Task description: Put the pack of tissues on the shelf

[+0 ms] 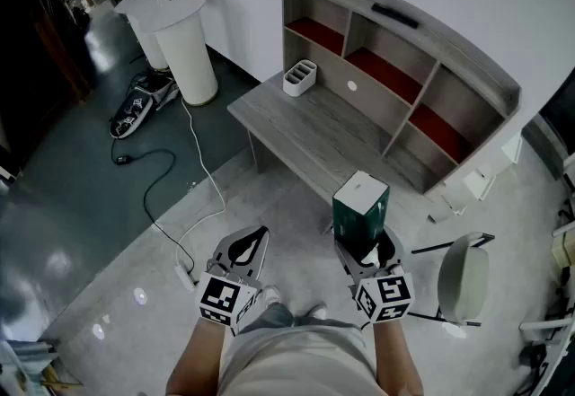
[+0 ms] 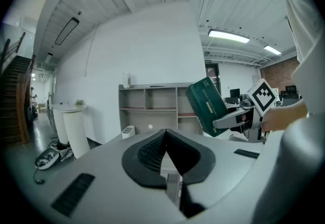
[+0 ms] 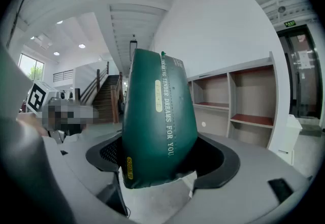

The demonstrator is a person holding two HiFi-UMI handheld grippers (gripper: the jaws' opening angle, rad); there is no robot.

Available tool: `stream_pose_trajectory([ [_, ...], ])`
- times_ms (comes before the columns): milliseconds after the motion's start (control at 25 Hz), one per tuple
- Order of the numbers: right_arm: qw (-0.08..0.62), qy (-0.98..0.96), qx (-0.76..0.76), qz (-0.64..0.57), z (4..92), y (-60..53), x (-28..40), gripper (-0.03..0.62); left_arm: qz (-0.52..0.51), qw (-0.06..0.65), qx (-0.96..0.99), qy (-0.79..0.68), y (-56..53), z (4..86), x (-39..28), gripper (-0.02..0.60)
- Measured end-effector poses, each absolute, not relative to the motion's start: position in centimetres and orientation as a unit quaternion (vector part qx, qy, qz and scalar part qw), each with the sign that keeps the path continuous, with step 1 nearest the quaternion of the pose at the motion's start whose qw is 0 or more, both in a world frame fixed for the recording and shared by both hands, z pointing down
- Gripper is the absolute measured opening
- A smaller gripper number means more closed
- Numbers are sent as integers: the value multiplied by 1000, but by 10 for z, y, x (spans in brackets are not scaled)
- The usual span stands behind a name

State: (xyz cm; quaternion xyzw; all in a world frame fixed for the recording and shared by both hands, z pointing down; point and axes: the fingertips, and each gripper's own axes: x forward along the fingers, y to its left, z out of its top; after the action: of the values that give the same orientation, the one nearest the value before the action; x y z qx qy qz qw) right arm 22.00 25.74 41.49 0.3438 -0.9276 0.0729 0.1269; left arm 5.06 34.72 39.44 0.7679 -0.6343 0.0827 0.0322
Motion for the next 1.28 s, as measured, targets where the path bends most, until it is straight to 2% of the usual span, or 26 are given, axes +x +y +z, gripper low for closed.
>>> stream_pose_trajectory([
  [840,136,-900,405,85,420,239,176,430,52,86,784,-612,326,424,-30,15],
  [1280,113,-891,420,127,446,159,148,426,79,102,789,-600,256,451,-63,15],
])
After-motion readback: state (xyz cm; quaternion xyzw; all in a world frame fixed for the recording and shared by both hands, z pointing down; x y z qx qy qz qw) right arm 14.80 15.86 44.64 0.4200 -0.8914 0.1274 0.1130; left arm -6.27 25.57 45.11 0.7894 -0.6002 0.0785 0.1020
